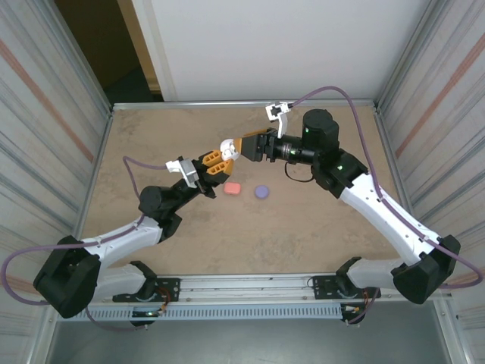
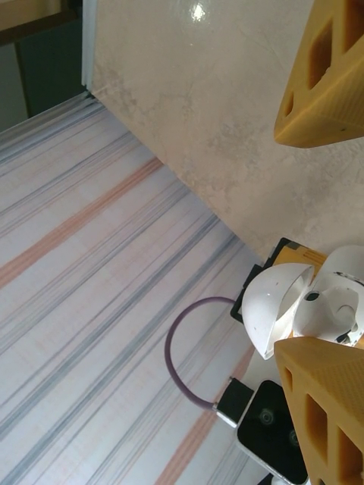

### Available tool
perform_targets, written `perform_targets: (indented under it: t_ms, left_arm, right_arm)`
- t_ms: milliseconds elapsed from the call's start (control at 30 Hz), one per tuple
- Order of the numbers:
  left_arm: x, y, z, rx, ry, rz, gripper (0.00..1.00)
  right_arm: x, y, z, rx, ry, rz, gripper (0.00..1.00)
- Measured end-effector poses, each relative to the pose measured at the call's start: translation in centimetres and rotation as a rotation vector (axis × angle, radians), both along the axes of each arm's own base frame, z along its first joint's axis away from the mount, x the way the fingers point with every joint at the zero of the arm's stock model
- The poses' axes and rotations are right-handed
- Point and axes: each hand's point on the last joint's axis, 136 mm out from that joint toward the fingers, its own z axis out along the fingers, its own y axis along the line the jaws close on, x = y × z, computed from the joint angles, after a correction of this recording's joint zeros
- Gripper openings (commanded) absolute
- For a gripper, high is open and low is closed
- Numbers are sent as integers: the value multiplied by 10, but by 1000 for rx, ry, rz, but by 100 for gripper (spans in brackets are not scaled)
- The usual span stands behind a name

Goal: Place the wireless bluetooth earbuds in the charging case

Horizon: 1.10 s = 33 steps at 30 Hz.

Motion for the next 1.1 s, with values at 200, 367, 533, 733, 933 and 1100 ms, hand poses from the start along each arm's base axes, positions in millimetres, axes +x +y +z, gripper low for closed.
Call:
perform_targets:
  t_ms: [200, 367, 533, 733, 933, 1100]
  left_arm:
    - [0, 0, 0, 0, -1, -1, 0]
    - [-1, 0, 0, 0, -3, -3, 0]
    - [-1, 0, 1, -4, 0, -8, 0]
    - [-2, -1, 3, -12, 20, -34, 0]
    - [-5, -4, 15, -29, 17, -72, 0]
    - [-2, -9, 13, -25, 39, -98, 0]
  right_arm:
    - [-1, 1, -6, -9, 16, 2, 66]
    - [-1, -1, -6, -11, 17, -2, 67]
    - [3, -13, 3, 6, 0, -16, 76]
    - [-4, -22, 28, 74, -73, 37, 81]
    - [-15, -17, 30, 95, -83, 122, 81]
    - [-16, -9, 24, 97, -61, 171, 81]
